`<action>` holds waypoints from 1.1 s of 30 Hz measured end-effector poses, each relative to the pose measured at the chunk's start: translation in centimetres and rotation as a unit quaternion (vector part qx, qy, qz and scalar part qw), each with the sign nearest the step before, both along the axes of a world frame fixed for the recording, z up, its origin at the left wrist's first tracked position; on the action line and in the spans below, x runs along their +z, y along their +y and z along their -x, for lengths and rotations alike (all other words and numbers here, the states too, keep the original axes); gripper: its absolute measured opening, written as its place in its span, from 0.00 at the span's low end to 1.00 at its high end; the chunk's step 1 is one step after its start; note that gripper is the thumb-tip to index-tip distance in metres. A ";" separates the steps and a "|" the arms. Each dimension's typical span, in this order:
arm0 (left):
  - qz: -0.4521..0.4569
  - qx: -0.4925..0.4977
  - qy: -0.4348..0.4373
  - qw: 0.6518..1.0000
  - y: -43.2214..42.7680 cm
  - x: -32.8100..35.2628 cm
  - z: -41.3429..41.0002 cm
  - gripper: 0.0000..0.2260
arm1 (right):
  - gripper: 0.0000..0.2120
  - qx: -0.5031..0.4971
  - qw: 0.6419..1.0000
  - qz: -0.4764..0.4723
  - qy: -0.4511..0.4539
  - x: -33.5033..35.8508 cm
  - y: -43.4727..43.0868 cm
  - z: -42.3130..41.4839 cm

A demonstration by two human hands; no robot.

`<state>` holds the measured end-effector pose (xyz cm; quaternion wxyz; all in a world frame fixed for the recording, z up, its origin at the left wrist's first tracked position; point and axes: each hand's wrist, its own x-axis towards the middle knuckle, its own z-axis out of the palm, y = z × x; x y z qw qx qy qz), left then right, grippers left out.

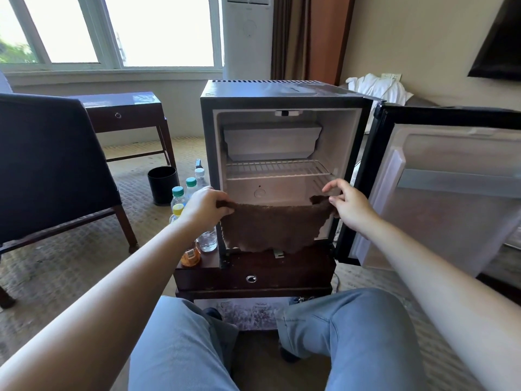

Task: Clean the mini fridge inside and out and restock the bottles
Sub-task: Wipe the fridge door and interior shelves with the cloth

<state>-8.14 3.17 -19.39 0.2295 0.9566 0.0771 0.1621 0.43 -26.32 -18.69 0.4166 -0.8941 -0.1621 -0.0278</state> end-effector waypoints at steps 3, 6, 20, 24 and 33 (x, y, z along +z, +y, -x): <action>-0.021 -0.008 -0.012 1.000 0.3 -0.3 -0.1 0.11 | 0.13 0.033 0.999 -0.033 0.029 0.1 -0.1 -0.1; -0.019 -0.012 -0.002 1.000 0.0 -0.1 -0.1 0.10 | 0.06 0.078 0.995 0.033 0.045 0.3 -0.2 0.2; 0.137 0.073 -0.045 0.987 -0.8 0.4 0.2 0.10 | 0.01 -0.001 1.000 -0.016 0.024 0.1 -0.2 0.0; 0.134 0.084 -0.068 0.985 -2.3 0.5 0.0 0.10 | 0.07 -0.037 0.992 -0.117 0.015 0.5 0.4 0.2; 0.328 0.048 -0.030 0.943 -2.4 2.3 1.0 0.06 | 0.15 -0.062 0.981 -0.175 -0.059 1.4 -0.5 0.9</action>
